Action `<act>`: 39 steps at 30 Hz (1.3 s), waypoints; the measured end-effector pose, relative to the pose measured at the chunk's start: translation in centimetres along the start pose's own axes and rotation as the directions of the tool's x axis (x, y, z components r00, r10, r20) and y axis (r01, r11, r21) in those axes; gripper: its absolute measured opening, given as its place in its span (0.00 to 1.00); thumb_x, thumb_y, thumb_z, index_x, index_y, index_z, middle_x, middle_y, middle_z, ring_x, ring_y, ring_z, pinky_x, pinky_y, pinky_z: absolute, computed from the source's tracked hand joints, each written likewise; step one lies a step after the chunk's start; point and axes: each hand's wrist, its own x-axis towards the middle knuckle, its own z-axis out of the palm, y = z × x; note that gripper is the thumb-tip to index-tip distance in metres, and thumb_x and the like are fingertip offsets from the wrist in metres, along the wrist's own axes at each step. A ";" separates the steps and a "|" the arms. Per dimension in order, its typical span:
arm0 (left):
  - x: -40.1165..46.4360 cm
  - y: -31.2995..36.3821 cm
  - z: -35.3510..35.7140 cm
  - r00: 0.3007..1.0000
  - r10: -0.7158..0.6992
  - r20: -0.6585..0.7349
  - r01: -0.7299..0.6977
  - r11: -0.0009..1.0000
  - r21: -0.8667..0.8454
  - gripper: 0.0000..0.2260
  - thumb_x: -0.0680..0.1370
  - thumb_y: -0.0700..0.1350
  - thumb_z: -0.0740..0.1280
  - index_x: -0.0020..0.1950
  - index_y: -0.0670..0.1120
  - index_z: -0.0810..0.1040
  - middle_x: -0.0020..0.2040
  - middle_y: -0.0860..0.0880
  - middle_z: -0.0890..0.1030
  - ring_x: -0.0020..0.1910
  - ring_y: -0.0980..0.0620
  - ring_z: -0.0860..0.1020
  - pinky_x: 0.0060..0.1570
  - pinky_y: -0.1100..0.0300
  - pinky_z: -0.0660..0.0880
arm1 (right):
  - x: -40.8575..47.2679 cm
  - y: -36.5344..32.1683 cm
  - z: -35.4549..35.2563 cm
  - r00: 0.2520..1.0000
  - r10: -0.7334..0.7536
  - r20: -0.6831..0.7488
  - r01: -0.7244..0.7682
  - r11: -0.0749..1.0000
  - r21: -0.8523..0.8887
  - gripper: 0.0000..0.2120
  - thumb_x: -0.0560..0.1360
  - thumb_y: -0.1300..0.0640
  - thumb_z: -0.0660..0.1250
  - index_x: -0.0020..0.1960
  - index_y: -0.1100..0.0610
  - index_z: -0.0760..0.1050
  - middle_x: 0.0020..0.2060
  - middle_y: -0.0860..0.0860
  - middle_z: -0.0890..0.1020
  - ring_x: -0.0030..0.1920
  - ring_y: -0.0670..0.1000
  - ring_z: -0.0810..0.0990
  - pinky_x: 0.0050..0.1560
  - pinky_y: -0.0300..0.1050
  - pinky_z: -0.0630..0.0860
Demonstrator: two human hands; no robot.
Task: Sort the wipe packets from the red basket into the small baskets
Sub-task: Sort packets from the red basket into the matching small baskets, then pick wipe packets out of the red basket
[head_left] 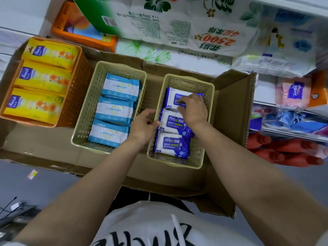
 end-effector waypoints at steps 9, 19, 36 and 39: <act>-0.2 0.1 0.3 1.000 0.004 -0.025 -0.004 1.000 -0.005 0.19 0.79 0.44 0.68 0.69 0.53 0.73 0.59 0.46 0.78 0.56 0.50 0.77 0.45 0.61 0.73 | 0.2 -0.5 -0.4 1.000 -0.010 0.028 0.011 0.999 -0.053 0.19 0.77 0.54 0.70 0.67 0.51 0.74 0.65 0.54 0.74 0.68 0.56 0.68 0.59 0.52 0.73; -3.7 1.4 -3.8 0.988 0.130 -0.078 -0.121 0.987 0.107 0.17 0.80 0.46 0.66 0.69 0.47 0.73 0.62 0.46 0.79 0.61 0.48 0.76 0.58 0.58 0.72 | -2.4 -3.7 -5.0 0.994 -0.007 0.107 0.020 0.992 -0.122 0.23 0.77 0.51 0.67 0.70 0.55 0.71 0.66 0.59 0.74 0.65 0.60 0.73 0.61 0.52 0.74; -17.8 -13.6 -47.7 0.657 0.666 -0.353 -0.303 0.663 0.685 0.17 0.77 0.48 0.69 0.64 0.43 0.77 0.64 0.42 0.76 0.62 0.40 0.74 0.59 0.47 0.73 | -19.9 -39.0 -2.9 0.787 -0.527 -0.322 0.505 0.849 -0.156 0.16 0.78 0.55 0.69 0.65 0.55 0.77 0.63 0.54 0.78 0.65 0.56 0.73 0.65 0.51 0.69; -19.7 -17.2 -54.4 0.651 0.645 -0.401 -0.235 0.673 0.701 0.18 0.78 0.49 0.68 0.64 0.43 0.77 0.65 0.43 0.76 0.63 0.41 0.75 0.57 0.47 0.75 | -21.2 -45.3 -0.8 0.758 -0.573 -0.310 0.575 0.813 -0.096 0.16 0.76 0.56 0.71 0.64 0.54 0.78 0.61 0.53 0.80 0.63 0.56 0.76 0.62 0.53 0.73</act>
